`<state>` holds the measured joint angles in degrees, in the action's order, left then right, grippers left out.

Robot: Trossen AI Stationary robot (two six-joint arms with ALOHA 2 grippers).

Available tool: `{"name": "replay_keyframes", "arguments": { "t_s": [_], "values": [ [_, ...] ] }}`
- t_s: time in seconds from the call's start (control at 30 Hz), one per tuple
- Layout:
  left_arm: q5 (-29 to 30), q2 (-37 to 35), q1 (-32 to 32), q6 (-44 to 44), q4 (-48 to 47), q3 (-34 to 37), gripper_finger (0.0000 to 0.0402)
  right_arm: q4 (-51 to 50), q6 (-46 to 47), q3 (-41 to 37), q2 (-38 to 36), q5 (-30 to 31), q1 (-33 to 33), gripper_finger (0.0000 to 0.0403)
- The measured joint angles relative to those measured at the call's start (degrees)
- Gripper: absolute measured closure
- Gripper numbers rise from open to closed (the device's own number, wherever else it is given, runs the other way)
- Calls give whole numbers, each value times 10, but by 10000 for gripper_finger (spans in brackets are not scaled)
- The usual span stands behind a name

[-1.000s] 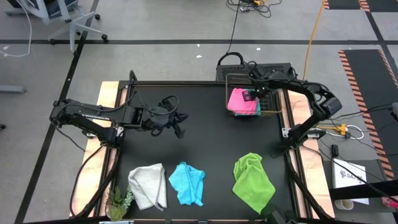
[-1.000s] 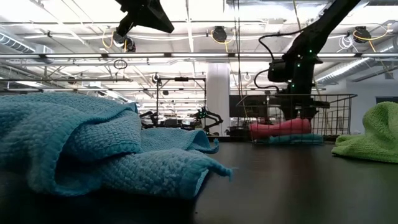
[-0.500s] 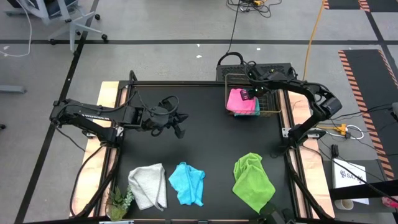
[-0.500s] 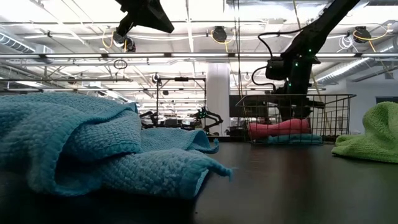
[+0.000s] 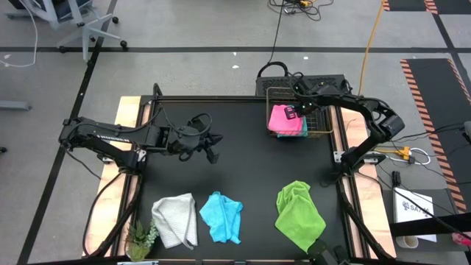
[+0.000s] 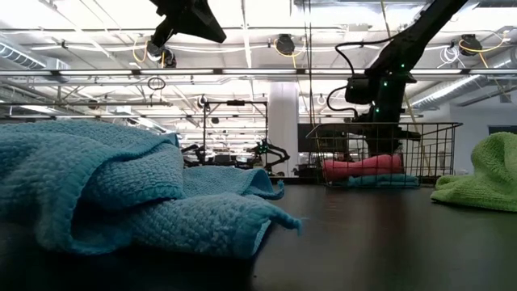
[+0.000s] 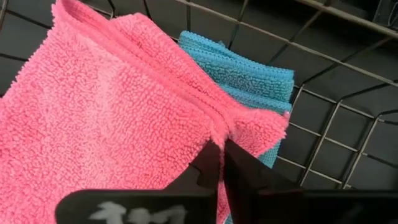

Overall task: Fold microfiber towels
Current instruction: Put the folded pink towel into the gold wire basket

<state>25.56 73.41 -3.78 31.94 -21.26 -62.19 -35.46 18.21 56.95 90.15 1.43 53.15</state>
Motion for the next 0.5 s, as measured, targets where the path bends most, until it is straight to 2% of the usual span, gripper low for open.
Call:
{"name": "replay_keyframes", "arguments": {
  "t_s": [0.5],
  "values": [
    [0,0,0,2,2,0,380,-13,-47,1,-47,19,16,402]
  ]
}}
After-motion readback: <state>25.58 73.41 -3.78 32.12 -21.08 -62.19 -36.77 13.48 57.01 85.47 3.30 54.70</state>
